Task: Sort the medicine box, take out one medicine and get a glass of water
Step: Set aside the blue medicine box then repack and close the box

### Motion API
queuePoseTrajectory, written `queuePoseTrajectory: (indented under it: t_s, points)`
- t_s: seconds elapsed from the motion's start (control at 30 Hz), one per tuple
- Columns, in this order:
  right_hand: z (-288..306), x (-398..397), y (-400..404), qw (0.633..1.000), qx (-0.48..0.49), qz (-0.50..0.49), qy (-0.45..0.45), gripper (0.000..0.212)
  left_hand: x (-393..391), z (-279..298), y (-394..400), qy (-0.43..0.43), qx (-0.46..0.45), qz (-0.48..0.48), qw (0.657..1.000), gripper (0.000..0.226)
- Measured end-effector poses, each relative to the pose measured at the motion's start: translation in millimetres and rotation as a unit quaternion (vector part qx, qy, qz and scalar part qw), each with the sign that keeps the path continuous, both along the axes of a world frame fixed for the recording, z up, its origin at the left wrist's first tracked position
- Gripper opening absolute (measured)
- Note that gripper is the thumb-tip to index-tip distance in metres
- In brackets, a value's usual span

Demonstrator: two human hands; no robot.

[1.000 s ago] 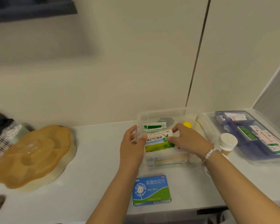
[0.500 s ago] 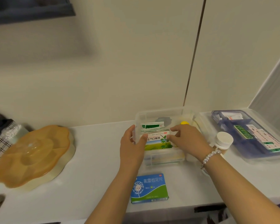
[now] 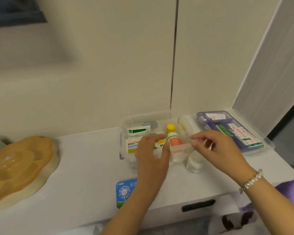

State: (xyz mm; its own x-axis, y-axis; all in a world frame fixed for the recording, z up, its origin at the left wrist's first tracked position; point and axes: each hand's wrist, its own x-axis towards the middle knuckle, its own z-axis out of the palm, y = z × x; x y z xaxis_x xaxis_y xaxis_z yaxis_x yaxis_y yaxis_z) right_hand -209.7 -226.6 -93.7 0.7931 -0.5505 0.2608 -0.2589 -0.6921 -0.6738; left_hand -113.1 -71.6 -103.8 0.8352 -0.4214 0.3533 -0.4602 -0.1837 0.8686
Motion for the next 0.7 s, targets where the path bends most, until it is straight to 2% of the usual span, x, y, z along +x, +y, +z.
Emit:
queuePoseTrajectory:
  t_s: [0.07,0.2,0.47,0.57,0.7]
  points:
    - [-9.3,-13.5,-7.5,0.998,0.001,0.001,0.070,0.010,-11.6,-4.9,-7.8,0.016,0.017,-0.031,0.999,0.011]
    - [-28.8,-19.9,-15.5,0.989,0.009,0.005,0.145,0.030,-26.5,-17.7,-20.8,0.077,0.069,-0.072,0.992,0.012]
    - [-38.2,-8.8,-15.5,0.987,0.029,0.005,0.158,0.029,-34.8,-36.0,-35.8,0.114,0.162,-0.102,0.975,0.030]
    - [-29.2,-13.3,-22.1,0.985,0.037,0.009,0.166,0.027,-34.0,-37.6,-36.5,0.130,0.172,-0.112,0.970,0.036]
    - [-11.6,-27.1,-32.0,0.986,0.122,0.013,0.116,0.024,-34.8,-31.0,-36.5,0.156,0.140,-0.189,0.959,0.034]
